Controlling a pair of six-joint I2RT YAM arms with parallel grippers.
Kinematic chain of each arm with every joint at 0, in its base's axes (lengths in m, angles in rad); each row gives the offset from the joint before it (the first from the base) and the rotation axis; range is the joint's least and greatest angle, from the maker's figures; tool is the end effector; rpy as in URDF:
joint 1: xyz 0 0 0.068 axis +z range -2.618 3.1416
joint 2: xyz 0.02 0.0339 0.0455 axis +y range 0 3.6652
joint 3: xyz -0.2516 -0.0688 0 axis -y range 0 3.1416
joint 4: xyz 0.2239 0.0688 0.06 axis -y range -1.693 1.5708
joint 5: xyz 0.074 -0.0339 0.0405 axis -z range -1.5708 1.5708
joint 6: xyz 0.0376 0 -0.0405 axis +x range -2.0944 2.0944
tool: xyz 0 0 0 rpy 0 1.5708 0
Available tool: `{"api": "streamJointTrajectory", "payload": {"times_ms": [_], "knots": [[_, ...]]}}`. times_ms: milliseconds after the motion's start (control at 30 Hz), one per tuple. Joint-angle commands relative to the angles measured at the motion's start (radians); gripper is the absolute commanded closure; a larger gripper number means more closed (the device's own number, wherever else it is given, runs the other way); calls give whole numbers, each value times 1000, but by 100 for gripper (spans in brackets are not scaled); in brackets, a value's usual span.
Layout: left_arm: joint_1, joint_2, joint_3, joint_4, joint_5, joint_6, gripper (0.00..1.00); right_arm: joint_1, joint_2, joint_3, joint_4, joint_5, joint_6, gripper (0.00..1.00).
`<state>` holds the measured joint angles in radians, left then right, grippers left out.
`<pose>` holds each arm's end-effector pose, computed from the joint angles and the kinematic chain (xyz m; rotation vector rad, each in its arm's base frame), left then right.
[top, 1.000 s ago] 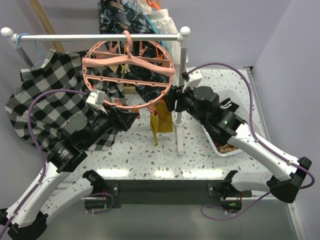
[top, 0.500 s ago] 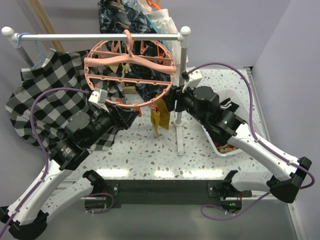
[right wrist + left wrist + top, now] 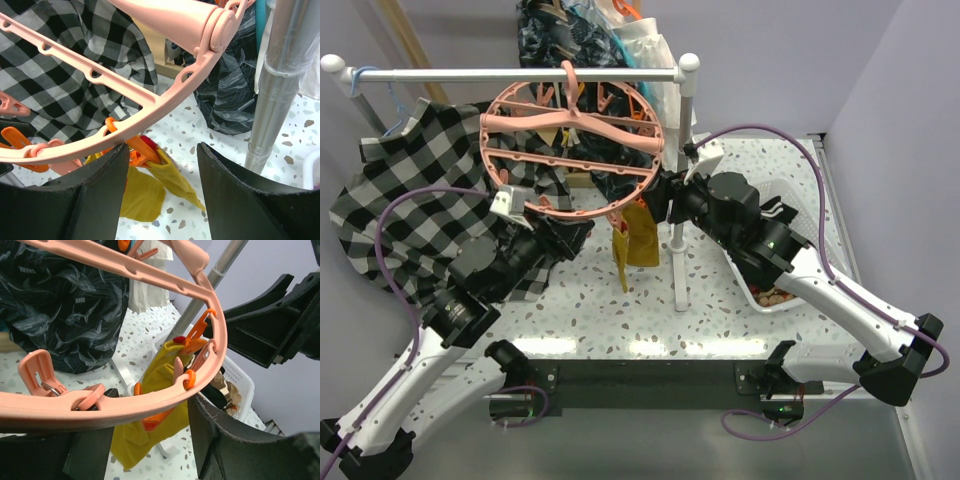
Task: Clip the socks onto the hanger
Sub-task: Open the clamp at the hanger.
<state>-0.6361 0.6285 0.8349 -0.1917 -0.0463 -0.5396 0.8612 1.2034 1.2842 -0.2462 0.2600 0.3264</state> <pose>0.1095 -0.0787 0.3677 0.0403 1.6256 -0.8836 0.1746 0.1885 0.4080 -0.2777 1.7528 0.6447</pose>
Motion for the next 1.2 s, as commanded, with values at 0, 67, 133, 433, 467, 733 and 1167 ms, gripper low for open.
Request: {"api": "streamJointTrajectory", "payload": {"times_ms": [0,67,133,433,467,733,1167], "knots": [[0,-16,-13,112,-55,-5,38,1,-16,-8,85,-31,31,40],[-1,-16,-16,123,-64,1,39,1,-18,-13,87,-34,36,40],[-1,-13,-13,129,-64,9,39,1,-18,-14,87,-41,37,40],[-1,0,-14,130,-59,9,52,1,-24,-17,87,-53,39,40],[-2,0,-11,129,-59,9,53,1,-24,-19,85,-53,37,40],[0,4,0,117,-55,12,65,1,-31,-25,82,-58,37,40],[0,2,33,45,-67,33,87,1,-84,-59,32,-42,5,39]]}}
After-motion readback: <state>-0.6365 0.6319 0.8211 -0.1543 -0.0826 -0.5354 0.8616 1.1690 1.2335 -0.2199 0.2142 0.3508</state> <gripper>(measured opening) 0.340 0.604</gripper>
